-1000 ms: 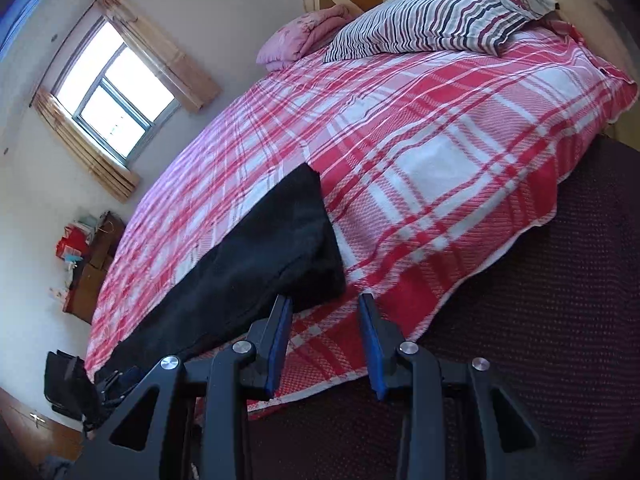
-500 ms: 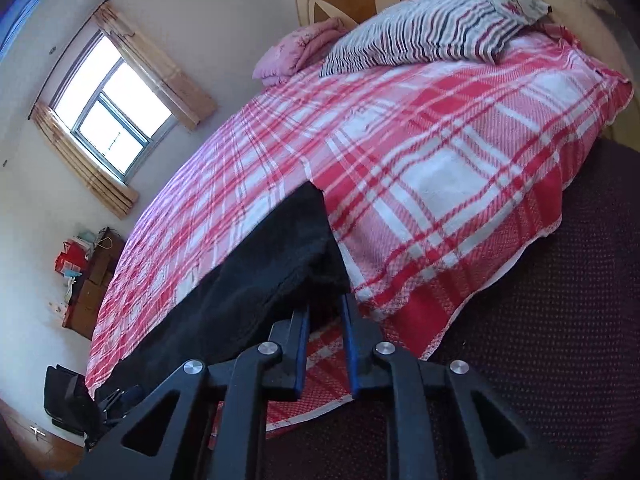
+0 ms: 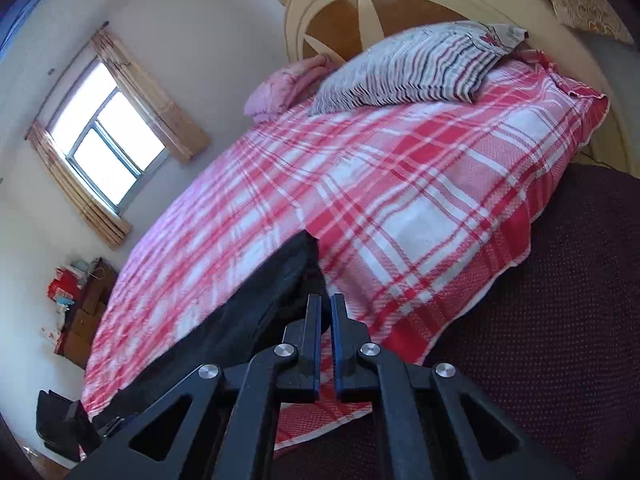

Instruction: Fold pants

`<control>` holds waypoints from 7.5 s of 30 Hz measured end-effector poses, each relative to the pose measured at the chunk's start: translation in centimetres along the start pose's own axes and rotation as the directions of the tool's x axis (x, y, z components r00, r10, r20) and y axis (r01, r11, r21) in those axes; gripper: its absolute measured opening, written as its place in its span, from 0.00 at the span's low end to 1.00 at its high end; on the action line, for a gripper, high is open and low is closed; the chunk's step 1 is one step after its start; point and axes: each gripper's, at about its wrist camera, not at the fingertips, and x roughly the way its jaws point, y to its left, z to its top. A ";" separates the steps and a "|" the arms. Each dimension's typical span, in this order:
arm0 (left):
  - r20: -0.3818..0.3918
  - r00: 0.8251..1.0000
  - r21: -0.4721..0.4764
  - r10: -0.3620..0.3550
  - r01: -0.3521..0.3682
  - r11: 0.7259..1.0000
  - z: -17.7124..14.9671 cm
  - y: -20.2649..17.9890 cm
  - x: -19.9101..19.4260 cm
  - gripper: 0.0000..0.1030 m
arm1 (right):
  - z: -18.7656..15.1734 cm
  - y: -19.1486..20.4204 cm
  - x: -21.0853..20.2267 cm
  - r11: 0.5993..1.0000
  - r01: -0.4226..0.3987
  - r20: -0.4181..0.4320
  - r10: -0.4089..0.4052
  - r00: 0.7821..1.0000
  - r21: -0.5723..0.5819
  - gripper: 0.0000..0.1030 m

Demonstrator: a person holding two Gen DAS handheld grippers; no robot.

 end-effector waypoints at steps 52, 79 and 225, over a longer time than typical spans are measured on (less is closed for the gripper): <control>0.028 0.994 0.045 0.105 -0.106 0.993 0.0 0.1 -1.3 0.71 | -4.9 19.2 6.4 0.850 -0.275 -0.232 0.187 0.955 -0.449 0.37; -0.042 0.944 -0.175 0.326 -0.328 0.928 -2.4 8.8 -3.7 0.72 | -1.1 0.2 2.3 0.985 -0.106 -0.053 0.114 0.992 0.138 0.41; -0.025 0.999 -0.300 -0.046 0.036 0.953 -2.1 8.5 -4.1 0.75 | -29.0 37.2 8.4 0.297 -0.537 -0.532 0.106 0.840 -0.790 0.42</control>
